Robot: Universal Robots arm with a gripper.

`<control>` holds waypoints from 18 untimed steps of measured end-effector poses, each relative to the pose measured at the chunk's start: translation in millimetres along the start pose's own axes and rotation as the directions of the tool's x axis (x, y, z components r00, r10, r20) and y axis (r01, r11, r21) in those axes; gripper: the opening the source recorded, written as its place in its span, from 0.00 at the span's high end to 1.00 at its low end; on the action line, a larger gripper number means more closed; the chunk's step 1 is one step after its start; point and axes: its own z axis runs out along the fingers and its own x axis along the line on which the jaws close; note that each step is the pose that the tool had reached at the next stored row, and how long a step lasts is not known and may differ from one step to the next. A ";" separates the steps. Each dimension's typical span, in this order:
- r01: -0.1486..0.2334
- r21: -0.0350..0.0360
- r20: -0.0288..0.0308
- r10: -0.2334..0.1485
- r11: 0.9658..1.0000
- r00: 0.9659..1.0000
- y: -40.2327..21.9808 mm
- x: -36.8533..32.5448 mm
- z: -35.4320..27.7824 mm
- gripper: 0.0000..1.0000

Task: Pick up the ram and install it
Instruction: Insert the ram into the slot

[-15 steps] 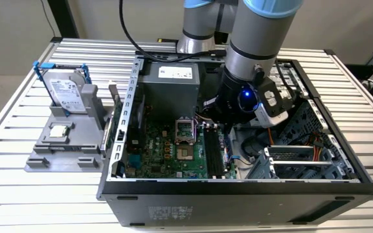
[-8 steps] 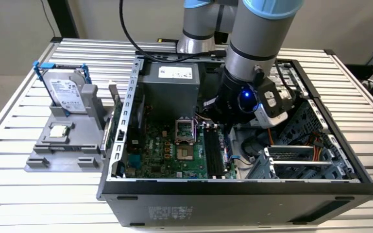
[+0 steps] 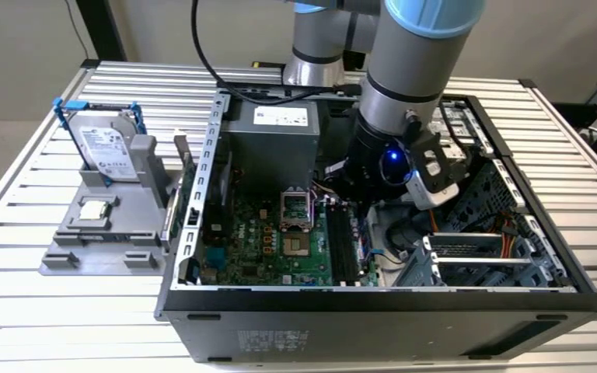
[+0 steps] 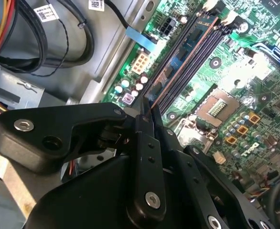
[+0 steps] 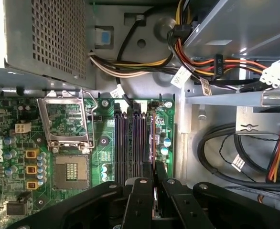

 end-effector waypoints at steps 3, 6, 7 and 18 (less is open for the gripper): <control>-0.001 0.000 0.000 0.001 1.000 1.000 -0.2 1.2 1.6 1.00; -0.003 0.000 0.000 0.003 1.000 1.000 -0.3 1.8 4.3 1.00; -0.003 0.000 0.000 0.003 1.000 1.000 -0.3 2.0 5.3 1.00; -0.021 0.000 0.000 0.021 1.000 1.000 -4.6 3.5 11.4 1.00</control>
